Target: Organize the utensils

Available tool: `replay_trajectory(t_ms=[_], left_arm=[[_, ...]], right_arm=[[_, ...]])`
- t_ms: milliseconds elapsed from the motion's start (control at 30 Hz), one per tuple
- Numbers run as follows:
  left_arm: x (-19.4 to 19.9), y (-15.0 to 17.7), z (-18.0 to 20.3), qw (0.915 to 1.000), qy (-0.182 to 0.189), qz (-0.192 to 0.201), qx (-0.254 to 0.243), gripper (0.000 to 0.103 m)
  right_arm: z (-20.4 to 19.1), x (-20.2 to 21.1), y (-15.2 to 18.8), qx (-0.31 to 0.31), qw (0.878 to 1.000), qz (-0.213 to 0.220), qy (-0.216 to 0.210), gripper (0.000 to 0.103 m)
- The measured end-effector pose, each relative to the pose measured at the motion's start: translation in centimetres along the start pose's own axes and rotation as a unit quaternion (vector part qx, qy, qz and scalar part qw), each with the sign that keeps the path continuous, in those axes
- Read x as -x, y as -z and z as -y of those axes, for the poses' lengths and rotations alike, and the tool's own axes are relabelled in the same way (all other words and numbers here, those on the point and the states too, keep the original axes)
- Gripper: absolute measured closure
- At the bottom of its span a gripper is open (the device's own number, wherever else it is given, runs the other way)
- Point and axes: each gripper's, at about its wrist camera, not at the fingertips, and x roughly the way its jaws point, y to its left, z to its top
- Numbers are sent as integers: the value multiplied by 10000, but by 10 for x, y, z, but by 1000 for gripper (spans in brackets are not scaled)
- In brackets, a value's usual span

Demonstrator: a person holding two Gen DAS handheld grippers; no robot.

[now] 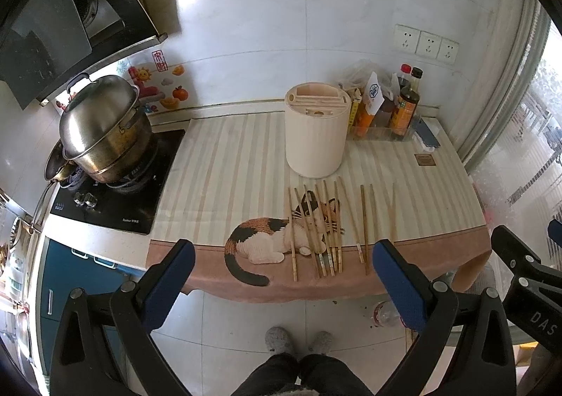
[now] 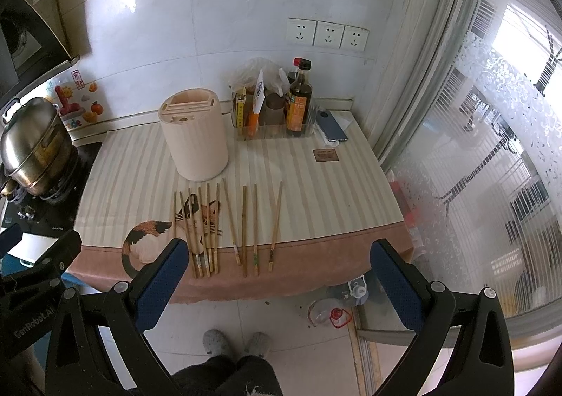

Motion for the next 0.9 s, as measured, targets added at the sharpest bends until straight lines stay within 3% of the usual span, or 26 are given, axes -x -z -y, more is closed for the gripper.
replay_trajectory(t_ms=[900], left_arm=[[-6,3,-5,10000,35,71,9,0]], right_arm=[[-2,-9,-4,31,10000,8,-7,0]])
